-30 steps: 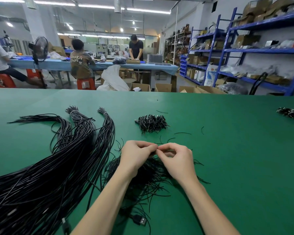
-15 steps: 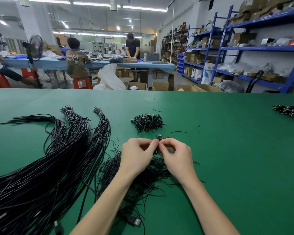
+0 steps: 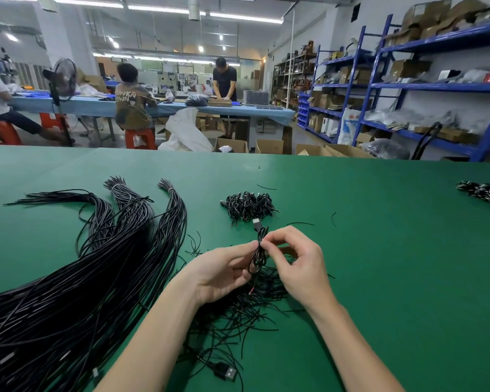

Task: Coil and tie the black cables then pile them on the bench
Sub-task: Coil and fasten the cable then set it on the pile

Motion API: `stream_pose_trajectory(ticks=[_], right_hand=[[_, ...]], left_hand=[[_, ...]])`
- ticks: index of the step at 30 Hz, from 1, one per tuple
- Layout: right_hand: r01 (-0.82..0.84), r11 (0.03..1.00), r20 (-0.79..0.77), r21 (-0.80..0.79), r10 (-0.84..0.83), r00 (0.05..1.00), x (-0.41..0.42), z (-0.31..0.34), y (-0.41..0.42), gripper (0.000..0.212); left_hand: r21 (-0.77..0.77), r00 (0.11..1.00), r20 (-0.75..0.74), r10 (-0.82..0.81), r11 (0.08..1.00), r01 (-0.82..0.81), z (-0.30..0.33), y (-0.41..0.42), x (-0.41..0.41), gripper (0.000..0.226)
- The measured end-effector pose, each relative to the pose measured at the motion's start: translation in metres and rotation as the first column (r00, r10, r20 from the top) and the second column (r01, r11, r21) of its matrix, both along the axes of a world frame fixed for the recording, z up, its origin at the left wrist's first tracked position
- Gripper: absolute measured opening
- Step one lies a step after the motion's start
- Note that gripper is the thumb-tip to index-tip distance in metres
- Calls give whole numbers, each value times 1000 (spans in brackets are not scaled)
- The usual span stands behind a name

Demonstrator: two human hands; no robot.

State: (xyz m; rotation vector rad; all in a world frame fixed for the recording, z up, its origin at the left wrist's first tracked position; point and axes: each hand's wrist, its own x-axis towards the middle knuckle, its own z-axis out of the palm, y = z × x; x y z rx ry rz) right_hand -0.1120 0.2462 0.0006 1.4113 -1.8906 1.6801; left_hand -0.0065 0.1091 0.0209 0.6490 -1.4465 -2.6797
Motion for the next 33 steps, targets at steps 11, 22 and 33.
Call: stream_pose_trajectory(ticks=[11,22,33], right_hand=[[-3,1000,367,7,0,930,1,-1,-1,14],[-260,918,942,-300,329,73,-3,12,-2,13],[-1,1000,289,24,-6,957,-1,10,-1,12]], left_hand=[[-493,969,-207,131,842,-219,-6,4,-4,38],[-691,746,-627,-224,-281,-666,-15,-5,-3,13],[-496,998,-64,-27,868,-9,-2,-10,-1,41]])
